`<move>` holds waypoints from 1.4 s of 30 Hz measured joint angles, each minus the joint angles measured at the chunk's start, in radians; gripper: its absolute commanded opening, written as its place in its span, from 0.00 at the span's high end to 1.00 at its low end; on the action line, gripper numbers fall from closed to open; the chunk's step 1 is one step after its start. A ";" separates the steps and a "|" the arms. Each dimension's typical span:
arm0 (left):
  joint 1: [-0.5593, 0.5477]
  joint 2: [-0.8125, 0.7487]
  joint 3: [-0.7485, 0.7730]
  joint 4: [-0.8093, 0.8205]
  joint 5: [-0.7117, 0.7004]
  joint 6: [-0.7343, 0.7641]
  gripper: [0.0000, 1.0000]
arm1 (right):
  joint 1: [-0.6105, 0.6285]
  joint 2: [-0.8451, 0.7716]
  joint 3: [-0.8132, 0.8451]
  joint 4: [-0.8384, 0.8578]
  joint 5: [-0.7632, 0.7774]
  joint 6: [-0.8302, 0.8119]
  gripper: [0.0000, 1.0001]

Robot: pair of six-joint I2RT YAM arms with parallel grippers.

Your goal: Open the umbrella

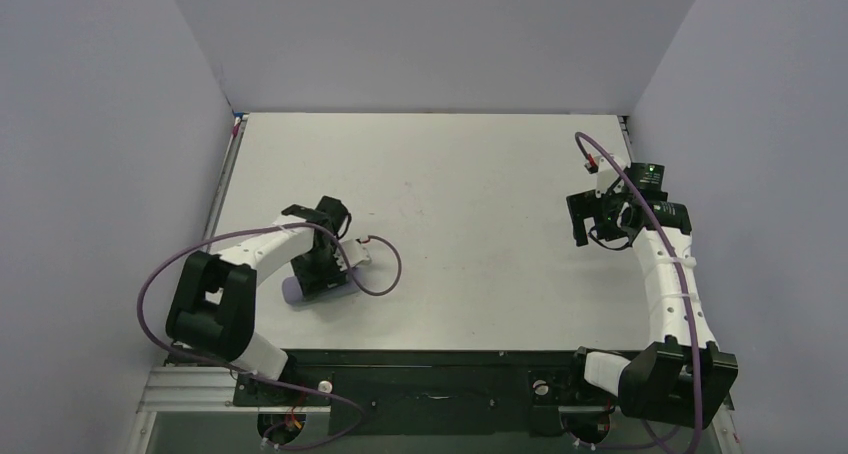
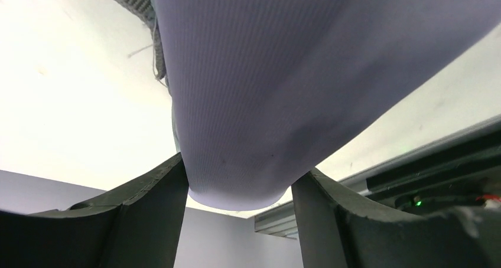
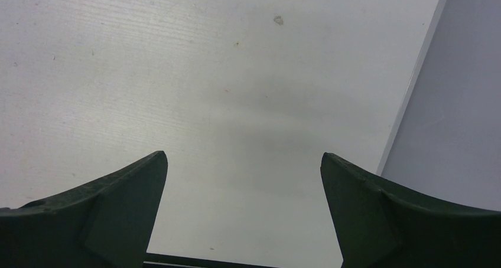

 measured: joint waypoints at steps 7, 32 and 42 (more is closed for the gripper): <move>-0.220 0.237 0.255 0.027 -0.012 -0.169 0.53 | 0.000 0.017 0.005 -0.014 0.015 -0.010 0.02; -0.314 0.696 1.090 -0.100 0.454 -0.382 0.11 | -0.054 0.040 0.038 -0.112 -0.002 -0.040 0.02; -0.145 0.637 0.962 0.037 0.370 -0.349 0.42 | -0.054 0.027 0.037 -0.167 -0.026 0.001 0.03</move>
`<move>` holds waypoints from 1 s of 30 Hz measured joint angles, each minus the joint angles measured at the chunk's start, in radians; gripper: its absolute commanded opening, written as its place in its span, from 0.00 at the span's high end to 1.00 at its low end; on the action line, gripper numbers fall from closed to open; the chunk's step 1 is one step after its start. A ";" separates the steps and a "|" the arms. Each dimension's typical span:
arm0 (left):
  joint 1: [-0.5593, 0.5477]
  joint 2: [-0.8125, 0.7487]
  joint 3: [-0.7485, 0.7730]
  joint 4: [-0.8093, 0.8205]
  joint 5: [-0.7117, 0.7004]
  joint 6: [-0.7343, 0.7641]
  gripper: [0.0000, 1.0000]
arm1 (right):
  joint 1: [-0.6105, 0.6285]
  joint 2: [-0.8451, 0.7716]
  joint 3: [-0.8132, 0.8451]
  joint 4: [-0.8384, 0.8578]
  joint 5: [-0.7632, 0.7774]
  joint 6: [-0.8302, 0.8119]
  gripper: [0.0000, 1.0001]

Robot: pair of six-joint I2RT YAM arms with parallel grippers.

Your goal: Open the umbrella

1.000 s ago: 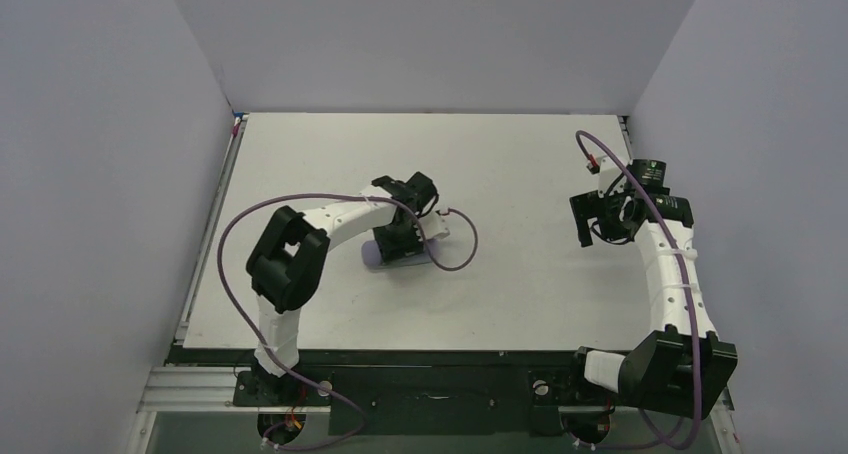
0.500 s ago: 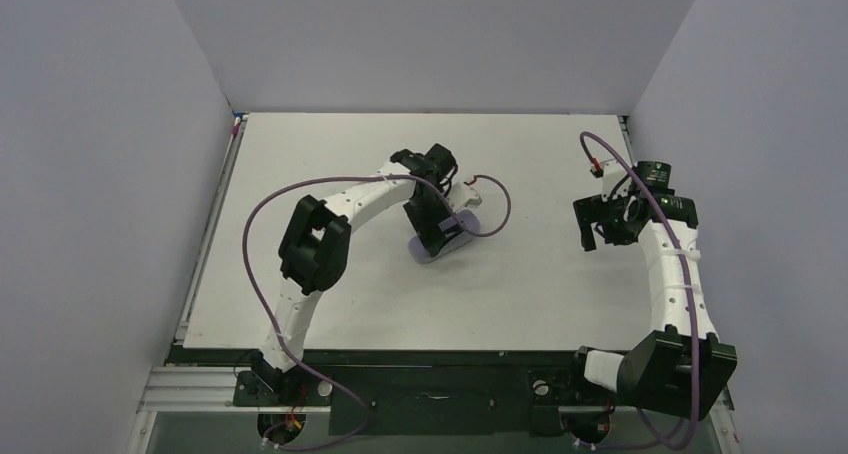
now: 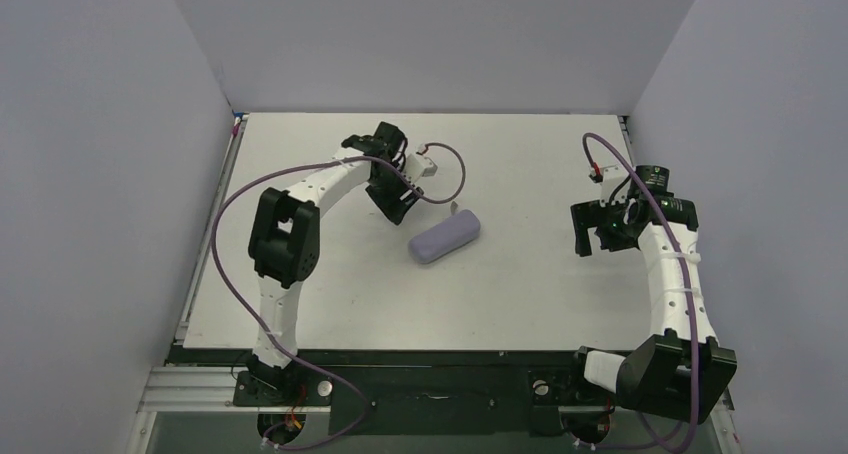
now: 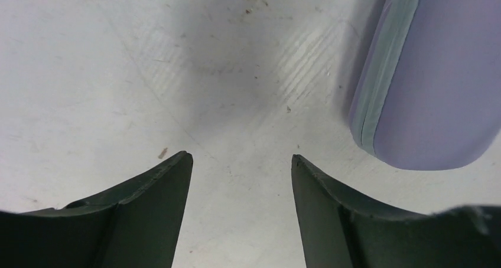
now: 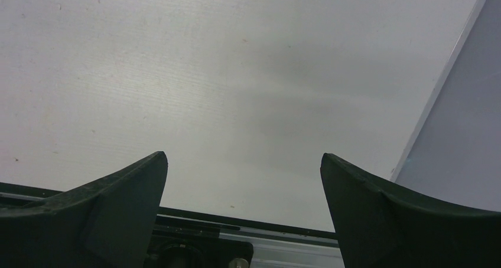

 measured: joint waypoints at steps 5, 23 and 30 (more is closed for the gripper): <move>-0.051 -0.013 -0.150 0.062 -0.047 0.049 0.47 | -0.001 0.000 0.002 -0.050 -0.006 0.032 0.03; -0.315 -0.122 -0.331 0.285 0.098 -0.056 0.46 | -0.015 0.032 0.003 -0.106 -0.107 0.118 0.04; -0.286 -0.227 -0.330 0.336 0.192 -0.157 0.40 | -0.015 0.042 0.000 -0.084 -0.130 0.137 0.06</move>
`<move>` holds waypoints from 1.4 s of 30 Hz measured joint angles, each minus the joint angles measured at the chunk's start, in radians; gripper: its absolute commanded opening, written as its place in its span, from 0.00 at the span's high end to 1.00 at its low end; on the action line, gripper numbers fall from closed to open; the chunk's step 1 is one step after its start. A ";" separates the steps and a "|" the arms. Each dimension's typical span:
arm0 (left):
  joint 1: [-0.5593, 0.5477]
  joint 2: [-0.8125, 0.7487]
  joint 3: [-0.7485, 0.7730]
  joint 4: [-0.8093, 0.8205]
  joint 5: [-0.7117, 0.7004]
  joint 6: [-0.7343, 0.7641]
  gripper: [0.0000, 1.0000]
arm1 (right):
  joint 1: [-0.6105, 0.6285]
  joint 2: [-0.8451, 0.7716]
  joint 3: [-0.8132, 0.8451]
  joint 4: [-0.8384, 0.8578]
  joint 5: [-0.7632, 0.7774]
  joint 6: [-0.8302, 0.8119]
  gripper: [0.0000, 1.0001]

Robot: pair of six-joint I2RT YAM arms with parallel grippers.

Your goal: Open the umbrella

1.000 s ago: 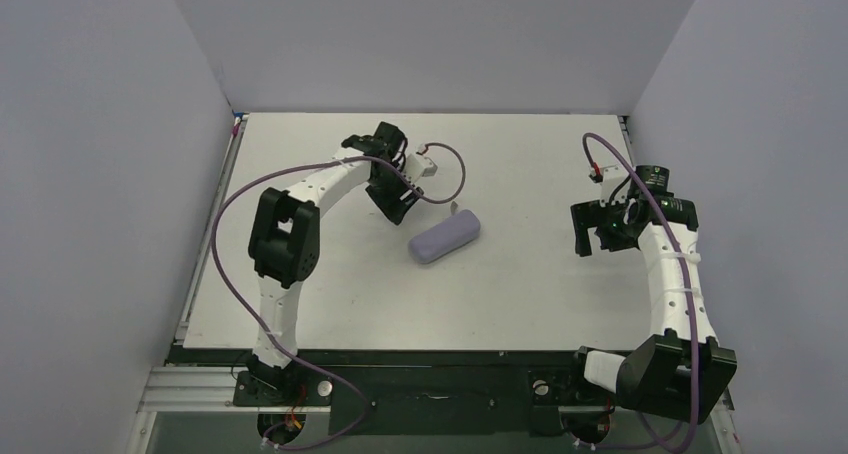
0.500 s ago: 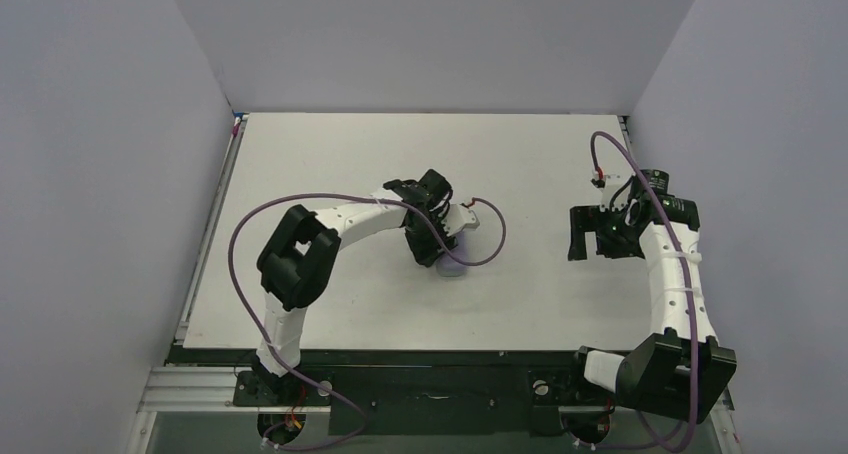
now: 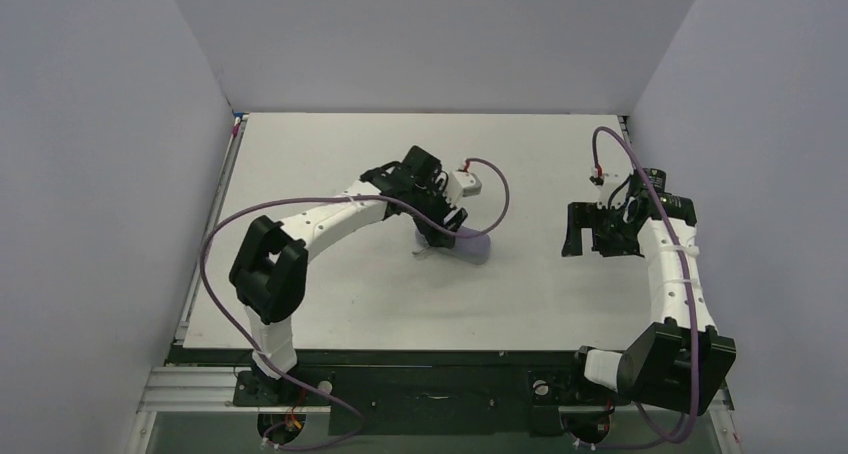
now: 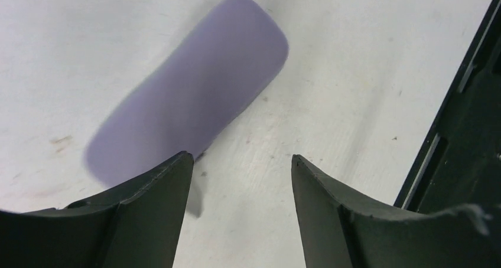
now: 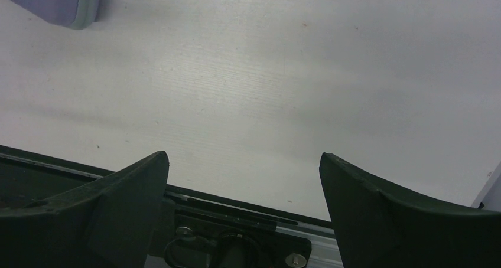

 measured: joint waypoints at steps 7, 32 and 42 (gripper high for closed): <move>0.297 -0.103 0.000 0.045 0.014 -0.054 0.42 | 0.074 -0.023 -0.079 0.079 -0.036 0.076 0.08; 0.579 -0.579 -0.803 0.663 0.158 -0.386 0.02 | 0.770 0.274 -0.031 0.561 0.140 -0.262 0.07; 0.592 -0.890 -0.814 0.738 -0.008 -0.360 0.03 | 0.783 0.471 0.065 0.563 0.159 -0.375 0.13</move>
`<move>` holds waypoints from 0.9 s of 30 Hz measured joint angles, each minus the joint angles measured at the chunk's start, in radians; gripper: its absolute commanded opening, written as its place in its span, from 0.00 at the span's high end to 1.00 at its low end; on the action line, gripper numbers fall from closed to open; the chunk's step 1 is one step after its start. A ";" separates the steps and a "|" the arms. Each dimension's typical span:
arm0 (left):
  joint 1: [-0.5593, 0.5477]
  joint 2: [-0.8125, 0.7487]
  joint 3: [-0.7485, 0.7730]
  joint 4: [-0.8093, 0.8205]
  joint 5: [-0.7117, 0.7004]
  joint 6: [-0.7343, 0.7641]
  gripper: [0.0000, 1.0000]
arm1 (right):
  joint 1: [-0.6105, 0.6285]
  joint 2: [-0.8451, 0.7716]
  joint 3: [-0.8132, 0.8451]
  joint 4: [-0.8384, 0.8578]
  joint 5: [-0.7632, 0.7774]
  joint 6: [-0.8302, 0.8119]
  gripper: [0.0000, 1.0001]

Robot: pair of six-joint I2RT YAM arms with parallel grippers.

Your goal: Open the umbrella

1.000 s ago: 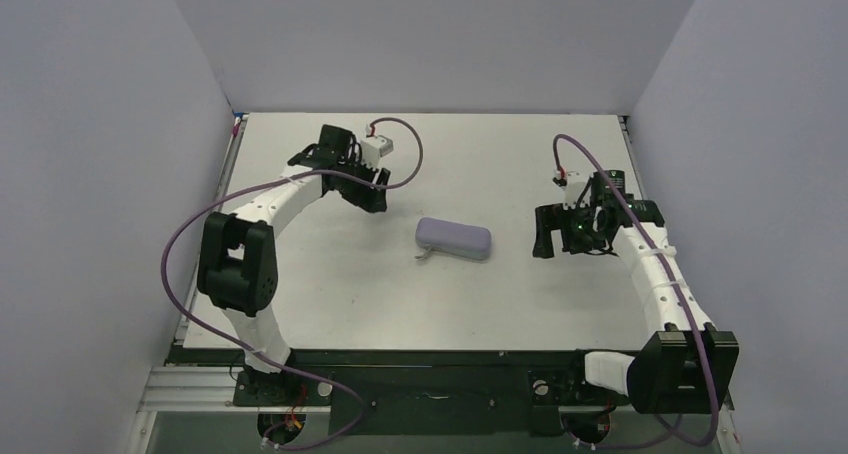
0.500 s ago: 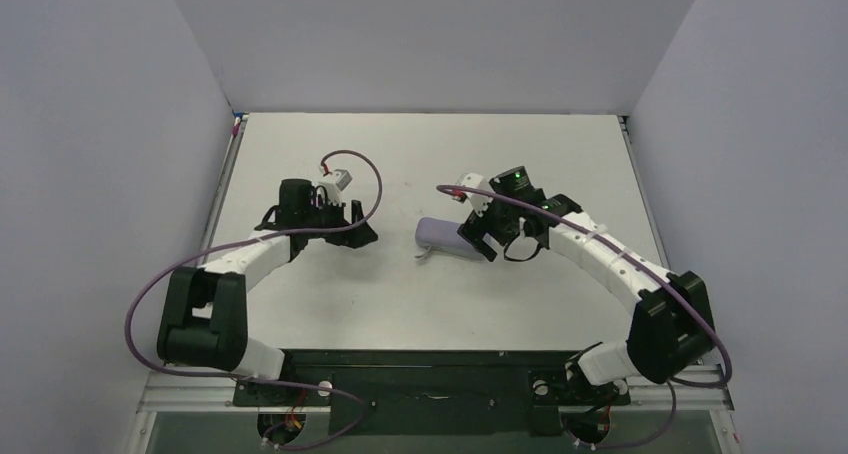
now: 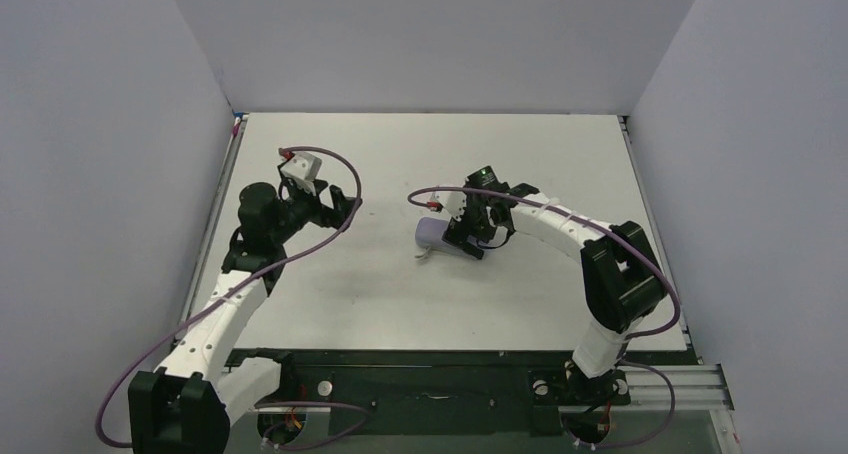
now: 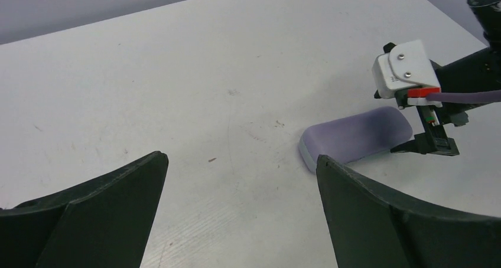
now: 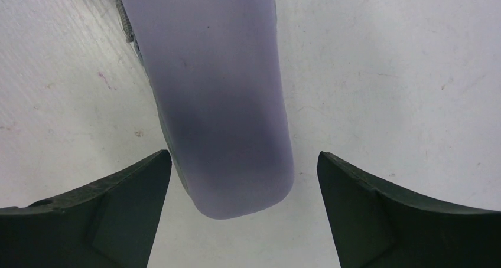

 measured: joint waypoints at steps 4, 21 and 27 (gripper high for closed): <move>-0.036 -0.035 -0.081 0.083 0.011 0.026 0.03 | 0.000 0.026 0.000 -0.017 0.006 -0.053 0.23; -0.649 0.421 -0.410 0.766 -0.349 0.223 0.59 | -0.081 -0.082 -0.147 -0.050 0.023 -0.164 0.53; -0.658 0.644 -0.379 0.980 -0.349 0.272 0.75 | -0.093 -0.092 -0.156 -0.053 0.023 -0.159 0.56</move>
